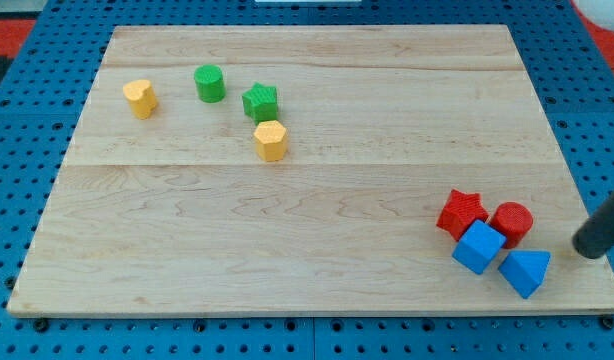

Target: Move the red circle below the yellow hexagon

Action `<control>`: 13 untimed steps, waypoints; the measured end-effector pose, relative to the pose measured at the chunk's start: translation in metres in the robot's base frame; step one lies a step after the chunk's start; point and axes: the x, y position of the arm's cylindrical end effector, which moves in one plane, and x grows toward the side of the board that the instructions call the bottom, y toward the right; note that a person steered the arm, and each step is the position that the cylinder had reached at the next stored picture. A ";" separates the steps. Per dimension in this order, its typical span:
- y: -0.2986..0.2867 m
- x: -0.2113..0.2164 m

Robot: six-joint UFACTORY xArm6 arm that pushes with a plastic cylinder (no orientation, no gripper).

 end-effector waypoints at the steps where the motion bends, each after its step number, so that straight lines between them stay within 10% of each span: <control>1: -0.058 -0.030; 3: -0.174 -0.069; 8: -0.197 -0.120; 13: -0.359 -0.124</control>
